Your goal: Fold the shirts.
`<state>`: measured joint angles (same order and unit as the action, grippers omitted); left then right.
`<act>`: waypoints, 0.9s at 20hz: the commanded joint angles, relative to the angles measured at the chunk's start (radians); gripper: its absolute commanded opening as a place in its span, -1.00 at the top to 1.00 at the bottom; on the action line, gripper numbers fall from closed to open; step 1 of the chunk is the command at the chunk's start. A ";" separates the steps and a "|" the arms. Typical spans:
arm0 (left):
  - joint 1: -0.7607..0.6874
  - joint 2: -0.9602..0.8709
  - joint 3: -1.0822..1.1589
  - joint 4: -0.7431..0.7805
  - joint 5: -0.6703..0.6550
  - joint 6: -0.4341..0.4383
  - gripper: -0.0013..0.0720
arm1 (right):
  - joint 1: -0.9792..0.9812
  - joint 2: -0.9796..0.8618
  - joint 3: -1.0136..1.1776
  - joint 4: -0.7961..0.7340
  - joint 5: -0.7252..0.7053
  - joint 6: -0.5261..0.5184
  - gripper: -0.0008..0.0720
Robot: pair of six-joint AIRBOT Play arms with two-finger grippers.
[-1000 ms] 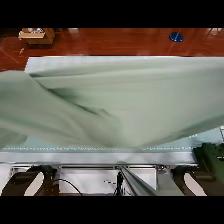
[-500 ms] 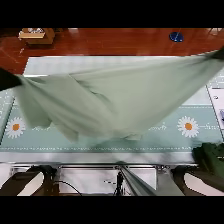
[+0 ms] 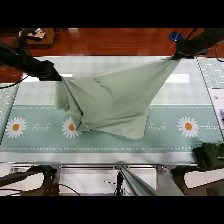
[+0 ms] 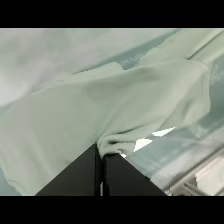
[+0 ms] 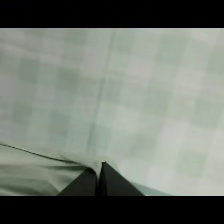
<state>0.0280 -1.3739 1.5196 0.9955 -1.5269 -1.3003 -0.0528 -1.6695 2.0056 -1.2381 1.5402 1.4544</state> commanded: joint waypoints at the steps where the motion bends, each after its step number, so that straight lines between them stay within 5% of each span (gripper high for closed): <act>1: -0.017 -0.121 -0.007 -0.019 0.154 0.017 0.91 | 0.001 -0.083 0.001 0.016 -0.148 0.024 0.90; 3: -0.024 -0.181 -0.007 -0.052 0.155 0.017 0.71 | 0.001 -0.119 0.001 0.061 -0.165 0.023 0.78; 7: -0.037 -0.242 -0.006 -0.088 0.135 0.018 -0.25 | 0.001 -0.159 0.002 0.130 -0.164 0.021 0.06; 10: 0.033 -0.213 0.039 -0.027 0.021 0.013 -0.30 | -0.031 -0.090 0.002 0.100 -0.101 -0.029 0.01; 14: 0.196 -0.096 -0.036 0.022 -0.060 -0.021 -0.29 | -0.098 0.013 -0.011 -0.192 0.160 -0.084 0.01; 18: 0.282 0.062 -0.420 0.013 0.003 0.049 -0.35 | -0.212 0.096 -0.187 0.019 0.127 -0.079 -0.05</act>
<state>0.2478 -1.4044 1.3060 1.0054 -1.5482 -1.2957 -0.2001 -1.6302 1.9163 -1.3090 1.6382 1.3849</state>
